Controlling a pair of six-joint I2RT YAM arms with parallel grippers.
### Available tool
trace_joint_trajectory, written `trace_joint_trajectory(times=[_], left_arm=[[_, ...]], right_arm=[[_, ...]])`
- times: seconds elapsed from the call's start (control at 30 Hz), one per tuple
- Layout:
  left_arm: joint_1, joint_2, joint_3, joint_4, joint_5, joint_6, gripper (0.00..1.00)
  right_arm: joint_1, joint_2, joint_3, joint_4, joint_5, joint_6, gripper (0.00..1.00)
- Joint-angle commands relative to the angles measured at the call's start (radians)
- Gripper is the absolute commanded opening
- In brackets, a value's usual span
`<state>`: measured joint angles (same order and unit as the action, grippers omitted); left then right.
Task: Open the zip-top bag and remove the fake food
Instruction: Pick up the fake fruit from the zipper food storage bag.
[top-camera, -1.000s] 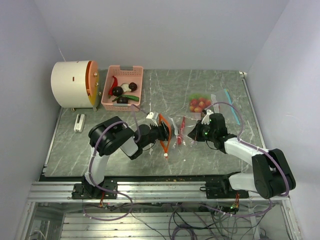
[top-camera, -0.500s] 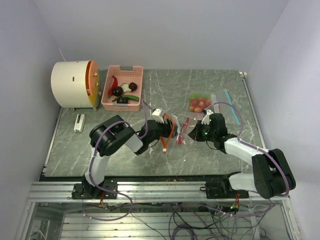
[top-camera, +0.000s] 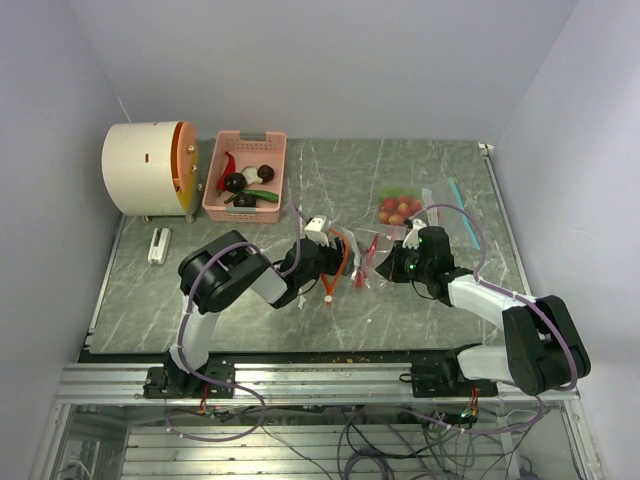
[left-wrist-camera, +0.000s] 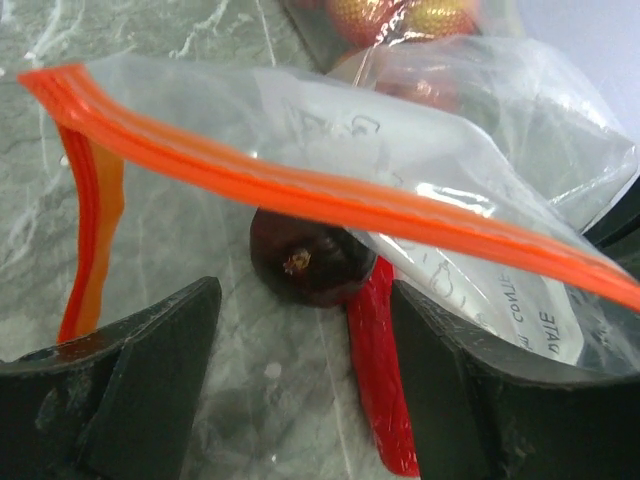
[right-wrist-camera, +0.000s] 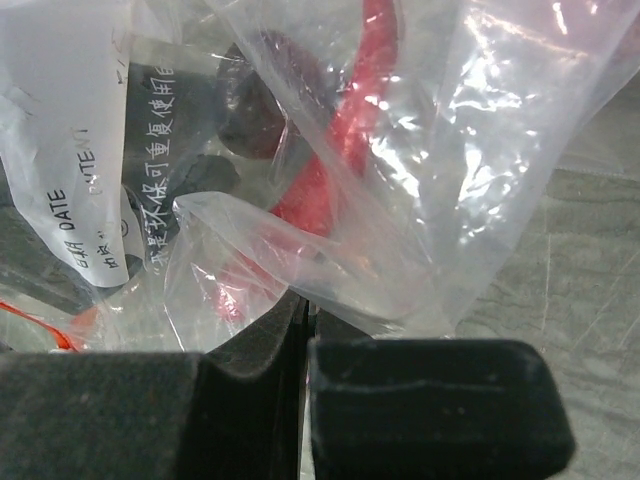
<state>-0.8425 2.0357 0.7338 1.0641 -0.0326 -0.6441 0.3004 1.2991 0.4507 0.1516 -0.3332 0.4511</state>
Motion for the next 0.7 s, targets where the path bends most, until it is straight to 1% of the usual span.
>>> trace_joint_trajectory(times=[0.0,0.23,0.27,0.33,0.53,0.67], left_arm=[[-0.007,0.047,0.068,0.030,0.007,-0.005,0.81],[-0.018,0.075,0.166,-0.138,-0.066,0.054,0.72],[-0.019,0.079,0.173,-0.150,-0.070,0.062,0.68],[-0.022,0.087,0.190,-0.171,-0.074,0.072,0.64],[-0.028,0.123,0.254,-0.205,-0.045,0.082,0.56],[-0.030,0.132,0.266,-0.205,-0.027,0.077,0.40]], right_arm=[[-0.001,0.005,0.014,0.008,0.003,-0.019,0.00],[0.000,0.011,0.008,0.010,0.003,-0.020,0.00],[-0.001,0.014,0.009,0.014,0.002,-0.020,0.00],[-0.001,0.027,0.012,0.020,-0.002,-0.018,0.00],[-0.001,0.055,0.015,0.039,-0.013,-0.015,0.00],[-0.001,0.056,0.018,0.028,-0.002,-0.026,0.00]])
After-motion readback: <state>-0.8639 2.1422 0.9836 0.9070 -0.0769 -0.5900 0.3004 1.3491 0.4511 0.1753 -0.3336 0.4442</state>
